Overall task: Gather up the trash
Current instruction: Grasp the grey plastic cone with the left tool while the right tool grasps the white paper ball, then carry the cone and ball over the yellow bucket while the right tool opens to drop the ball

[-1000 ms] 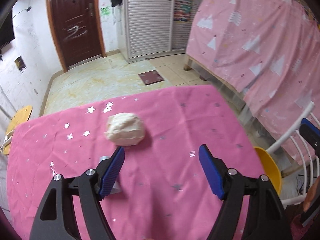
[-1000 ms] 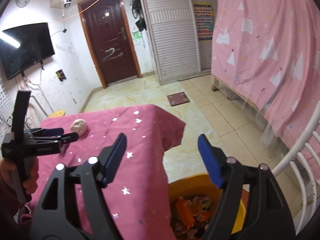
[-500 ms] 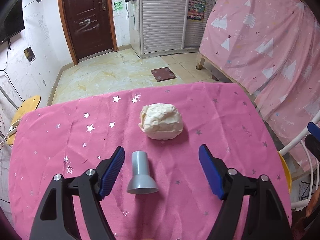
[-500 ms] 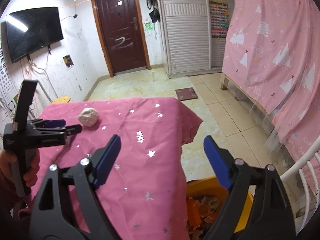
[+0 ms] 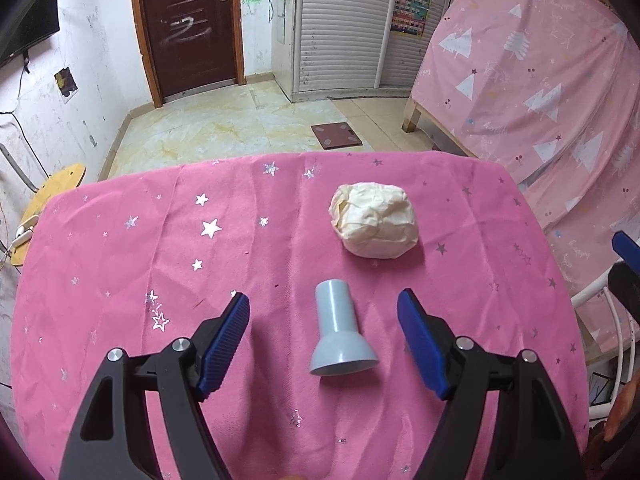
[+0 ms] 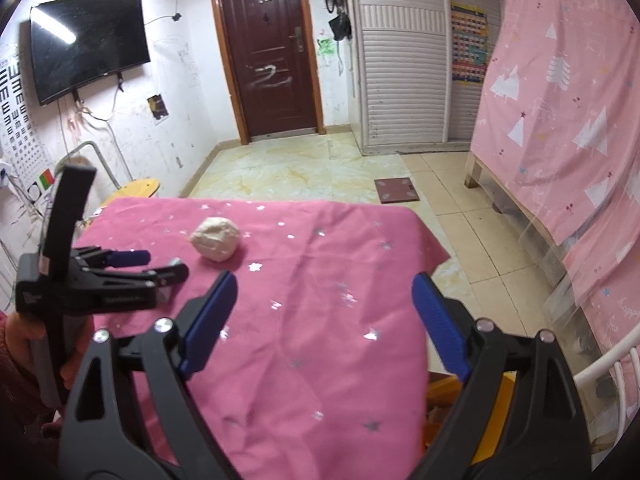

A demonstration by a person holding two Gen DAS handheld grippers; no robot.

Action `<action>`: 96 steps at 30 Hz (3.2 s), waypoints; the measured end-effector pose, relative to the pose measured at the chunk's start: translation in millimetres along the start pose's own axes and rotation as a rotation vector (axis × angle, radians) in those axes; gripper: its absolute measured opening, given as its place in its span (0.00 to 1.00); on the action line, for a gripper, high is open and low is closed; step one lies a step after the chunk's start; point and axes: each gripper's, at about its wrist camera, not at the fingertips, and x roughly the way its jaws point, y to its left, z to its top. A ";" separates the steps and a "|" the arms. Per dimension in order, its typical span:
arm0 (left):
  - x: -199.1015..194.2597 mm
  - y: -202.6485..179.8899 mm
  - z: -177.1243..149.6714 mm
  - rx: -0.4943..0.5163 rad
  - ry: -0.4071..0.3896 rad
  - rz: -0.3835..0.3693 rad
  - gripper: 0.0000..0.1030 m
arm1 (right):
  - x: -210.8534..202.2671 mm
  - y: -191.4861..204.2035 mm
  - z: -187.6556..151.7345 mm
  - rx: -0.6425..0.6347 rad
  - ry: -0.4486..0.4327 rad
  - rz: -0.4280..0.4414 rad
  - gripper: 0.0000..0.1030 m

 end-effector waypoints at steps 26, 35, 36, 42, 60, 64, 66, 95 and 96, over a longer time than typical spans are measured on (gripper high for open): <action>-32.3 6.8 -23.0 0.045 -0.025 0.016 0.24 | 87.7 77.1 45.9 -0.022 0.124 0.091 0.83; -47.3 31.7 -28.2 0.013 -0.040 0.041 0.24 | 131.6 108.1 46.4 -0.051 0.217 0.127 0.83; -47.6 33.6 -28.4 0.010 -0.041 0.044 0.24 | 135.4 110.2 45.1 -0.054 0.226 0.125 0.83; -46.9 43.7 -30.3 -0.005 -0.032 0.041 0.24 | 150.6 118.6 37.9 -0.093 0.265 0.084 0.61; -51.7 31.8 -27.4 0.015 -0.051 0.046 0.24 | 115.0 101.2 48.6 -0.052 0.131 0.085 0.53; -59.2 22.8 -26.9 0.022 -0.075 0.038 0.24 | 91.3 88.4 53.2 -0.014 0.057 0.077 0.54; -62.6 16.7 -26.8 0.027 -0.092 0.032 0.24 | 76.0 81.3 53.7 0.002 0.016 0.067 0.54; -44.8 -168.2 -42.3 0.274 -0.050 -0.122 0.25 | -102.0 -107.8 -52.0 0.152 -0.213 -0.230 0.54; -44.8 -178.1 -44.4 0.287 -0.045 -0.134 0.25 | -106.6 -117.3 -58.9 0.168 -0.214 -0.237 0.54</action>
